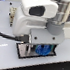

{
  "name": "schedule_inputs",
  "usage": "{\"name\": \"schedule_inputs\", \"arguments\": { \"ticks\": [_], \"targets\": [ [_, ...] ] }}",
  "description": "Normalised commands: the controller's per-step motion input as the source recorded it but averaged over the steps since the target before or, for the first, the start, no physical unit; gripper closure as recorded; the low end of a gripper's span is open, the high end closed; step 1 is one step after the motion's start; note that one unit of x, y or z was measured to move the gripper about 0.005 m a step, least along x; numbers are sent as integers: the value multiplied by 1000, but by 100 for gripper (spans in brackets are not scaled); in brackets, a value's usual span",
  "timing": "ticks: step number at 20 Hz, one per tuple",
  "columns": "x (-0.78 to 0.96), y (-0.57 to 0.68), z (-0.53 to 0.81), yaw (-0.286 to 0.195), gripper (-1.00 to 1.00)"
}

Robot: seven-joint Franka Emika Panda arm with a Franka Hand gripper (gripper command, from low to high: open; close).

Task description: Insert the blue gear onto the right peg, followed by the red gear

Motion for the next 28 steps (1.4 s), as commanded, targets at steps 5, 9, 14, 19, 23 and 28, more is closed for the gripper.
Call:
{"name": "schedule_inputs", "arguments": {
  "ticks": [5, 9, 14, 19, 23, 28],
  "targets": [
    [-33, 144, 332, 0, -100],
    [-170, 120, 456, 0, -100],
    [-427, 195, 308, 0, -100],
    [-514, 268, 158, 0, -100],
    [-647, 177, 26, 0, -100],
    [-614, 153, -46, 0, -100]
  ]
}}
